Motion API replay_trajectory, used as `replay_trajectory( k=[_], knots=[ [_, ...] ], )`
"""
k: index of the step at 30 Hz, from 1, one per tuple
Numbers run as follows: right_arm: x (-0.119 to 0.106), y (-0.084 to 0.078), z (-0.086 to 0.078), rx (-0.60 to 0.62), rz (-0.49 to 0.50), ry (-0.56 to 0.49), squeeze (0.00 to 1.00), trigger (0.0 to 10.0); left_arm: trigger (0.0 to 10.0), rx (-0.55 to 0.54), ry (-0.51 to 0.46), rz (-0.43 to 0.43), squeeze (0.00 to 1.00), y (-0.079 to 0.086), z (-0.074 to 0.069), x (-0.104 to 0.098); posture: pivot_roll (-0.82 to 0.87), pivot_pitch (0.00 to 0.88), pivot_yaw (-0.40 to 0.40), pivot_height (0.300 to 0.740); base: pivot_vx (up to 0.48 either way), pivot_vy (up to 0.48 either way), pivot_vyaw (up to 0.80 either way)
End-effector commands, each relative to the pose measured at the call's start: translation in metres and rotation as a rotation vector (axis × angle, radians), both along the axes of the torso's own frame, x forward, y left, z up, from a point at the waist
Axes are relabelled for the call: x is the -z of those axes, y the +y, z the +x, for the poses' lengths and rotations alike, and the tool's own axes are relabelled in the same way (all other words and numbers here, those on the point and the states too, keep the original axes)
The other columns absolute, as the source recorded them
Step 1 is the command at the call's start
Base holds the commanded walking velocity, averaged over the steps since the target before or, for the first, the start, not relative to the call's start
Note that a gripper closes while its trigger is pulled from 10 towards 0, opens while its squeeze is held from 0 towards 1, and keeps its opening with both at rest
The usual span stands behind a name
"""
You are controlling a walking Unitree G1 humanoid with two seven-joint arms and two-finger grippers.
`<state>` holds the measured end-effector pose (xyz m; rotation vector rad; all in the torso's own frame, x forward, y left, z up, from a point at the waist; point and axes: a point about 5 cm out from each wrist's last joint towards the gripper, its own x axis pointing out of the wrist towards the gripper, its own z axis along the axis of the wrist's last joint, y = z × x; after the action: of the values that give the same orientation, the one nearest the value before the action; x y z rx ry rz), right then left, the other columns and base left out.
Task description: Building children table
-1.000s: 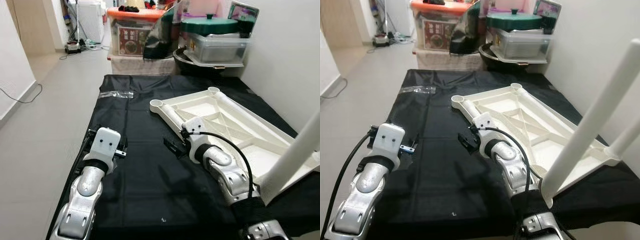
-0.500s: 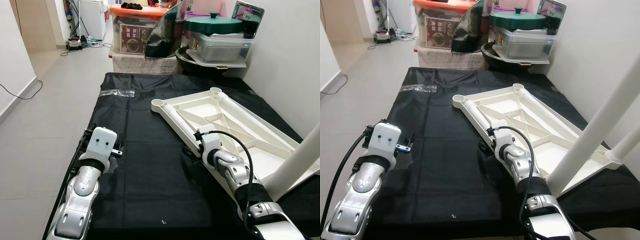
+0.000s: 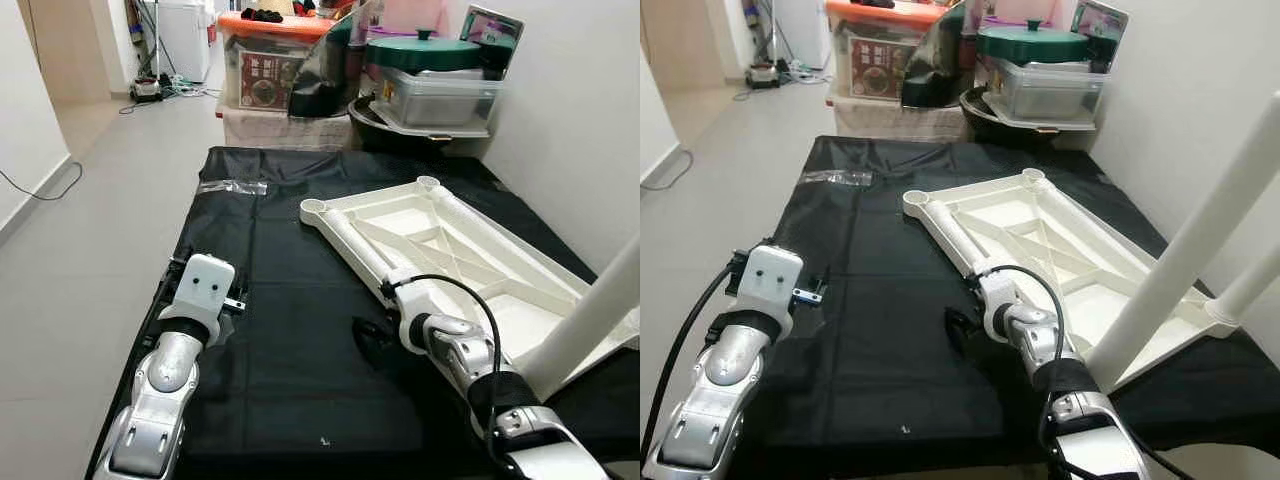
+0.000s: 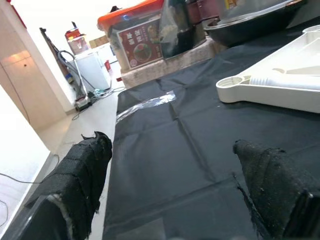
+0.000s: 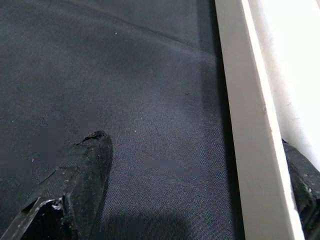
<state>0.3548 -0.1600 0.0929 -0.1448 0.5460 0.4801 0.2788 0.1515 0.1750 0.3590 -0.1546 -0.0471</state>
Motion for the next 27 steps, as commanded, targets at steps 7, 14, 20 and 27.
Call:
replay_trajectory(
  k=[7, 14, 20, 27],
  knots=[
    [0.023, 0.002, -0.017, -0.156, -0.013, 0.119, 0.0, 0.0, 10.0, 0.012, 0.014, 0.016, 0.0, -0.004, 0.002, 0.004, 0.05, 0.0, -0.131, 0.74, 0.0, 0.0, 0.0],
    [0.011, 0.007, -0.023, -0.434, -0.042, 0.011, 0.0, 0.0, 10.0, 0.009, 0.01, 0.014, 0.0, -0.004, 0.002, 0.004, 0.04, 0.0, -0.138, 0.74, 0.0, 0.0, 0.0],
    [0.0, 0.005, -0.044, -0.856, -0.182, -0.1, 0.0, 0.0, 10.0, 0.003, 0.007, 0.014, 0.0, -0.004, 0.003, 0.004, 0.03, 0.0, -0.129, 0.74, 0.0, 0.0, 0.0],
    [0.002, -0.015, -0.059, -1.098, -0.386, -0.121, 0.0, 0.0, 10.0, 0.005, 0.009, 0.017, 0.0, -0.004, 0.002, 0.005, 0.02, 0.0, -0.126, 0.74, 0.0, 0.0, 0.0]
  ],
)
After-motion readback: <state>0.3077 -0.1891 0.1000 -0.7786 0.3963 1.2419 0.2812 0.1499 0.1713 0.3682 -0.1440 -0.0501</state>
